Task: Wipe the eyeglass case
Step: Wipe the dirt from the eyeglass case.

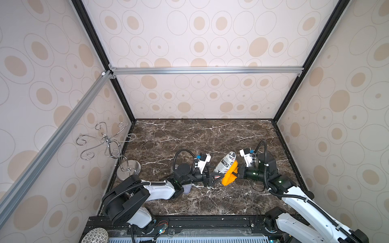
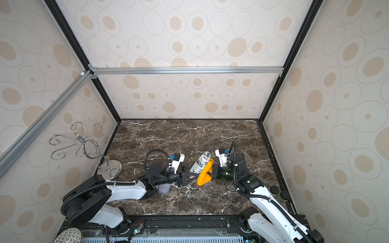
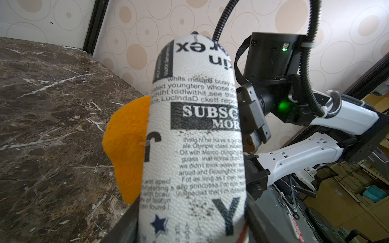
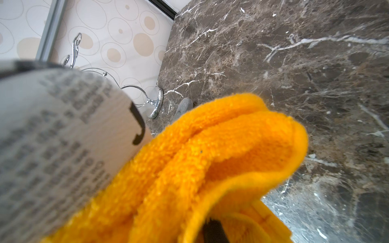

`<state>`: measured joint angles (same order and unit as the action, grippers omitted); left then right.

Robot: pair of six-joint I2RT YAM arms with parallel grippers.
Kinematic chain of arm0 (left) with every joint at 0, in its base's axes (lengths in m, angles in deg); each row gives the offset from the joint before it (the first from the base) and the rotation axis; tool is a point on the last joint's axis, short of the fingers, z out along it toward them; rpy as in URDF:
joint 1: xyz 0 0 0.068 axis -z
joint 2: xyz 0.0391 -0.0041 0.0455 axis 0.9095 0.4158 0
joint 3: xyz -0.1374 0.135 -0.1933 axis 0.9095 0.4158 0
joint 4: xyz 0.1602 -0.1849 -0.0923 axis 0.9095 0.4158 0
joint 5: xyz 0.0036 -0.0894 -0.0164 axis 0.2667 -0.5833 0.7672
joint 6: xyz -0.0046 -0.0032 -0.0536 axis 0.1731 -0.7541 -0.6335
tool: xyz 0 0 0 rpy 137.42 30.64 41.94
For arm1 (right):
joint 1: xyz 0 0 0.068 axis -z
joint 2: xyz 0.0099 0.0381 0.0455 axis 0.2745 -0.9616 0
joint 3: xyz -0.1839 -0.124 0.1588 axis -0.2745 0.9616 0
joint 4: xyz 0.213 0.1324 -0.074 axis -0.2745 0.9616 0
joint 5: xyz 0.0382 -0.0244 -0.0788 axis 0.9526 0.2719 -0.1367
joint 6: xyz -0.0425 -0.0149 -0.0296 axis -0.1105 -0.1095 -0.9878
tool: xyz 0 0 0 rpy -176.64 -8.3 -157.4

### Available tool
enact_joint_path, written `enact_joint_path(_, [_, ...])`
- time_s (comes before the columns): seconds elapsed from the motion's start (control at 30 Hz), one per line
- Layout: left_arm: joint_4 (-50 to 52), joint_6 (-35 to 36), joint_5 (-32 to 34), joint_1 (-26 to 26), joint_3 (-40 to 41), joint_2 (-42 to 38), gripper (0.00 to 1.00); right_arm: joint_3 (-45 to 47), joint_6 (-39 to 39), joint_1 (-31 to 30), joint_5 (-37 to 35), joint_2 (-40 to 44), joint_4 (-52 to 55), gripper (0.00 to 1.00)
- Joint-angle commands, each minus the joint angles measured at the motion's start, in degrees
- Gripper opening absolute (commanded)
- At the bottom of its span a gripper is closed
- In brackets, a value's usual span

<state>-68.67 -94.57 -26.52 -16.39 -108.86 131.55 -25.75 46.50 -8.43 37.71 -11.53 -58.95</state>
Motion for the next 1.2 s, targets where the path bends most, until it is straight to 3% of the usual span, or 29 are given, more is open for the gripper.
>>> enact_joint_path(0.0, [-0.5, 0.8, -0.8, 0.7, -2.2, -0.7, 0.48, -0.3, 1.0, -0.5, 2.3, 0.4, -4.1, 0.00])
enact_joint_path(0.27, [0.4, 1.3, -1.4, 0.7, -1.0, -2.0, 0.49, -5.8, 0.9, 0.2, -6.4, 0.9, -1.6, 0.00])
enact_joint_path(0.43, [0.6, 1.5, -1.8, 0.6, 0.5, -3.4, 0.49, -7.9, 2.1, 1.4, -5.8, 0.1, -3.6, 0.00])
enact_joint_path(0.57, [2.0, 2.3, -1.9, 0.7, 0.6, -4.3, 0.49, -8.8, 2.6, 1.3, 1.1, -3.1, -5.7, 0.00])
enact_joint_path(0.7, [2.5, 2.5, -1.6, 0.6, 0.4, -5.2, 0.49, -8.5, 1.5, -1.5, 2.9, -5.0, -5.2, 0.00])
enact_joint_path(0.93, [6.8, 4.6, 0.0, 0.0, -0.4, -7.8, 0.49, -5.5, 0.9, -10.3, -0.8, -5.2, -3.7, 0.00])
enact_joint_path(1.17, [7.1, 5.2, 0.0, -0.1, 1.1, -8.0, 0.49, -5.2, 2.3, -9.3, -8.2, 2.3, -0.1, 0.00])
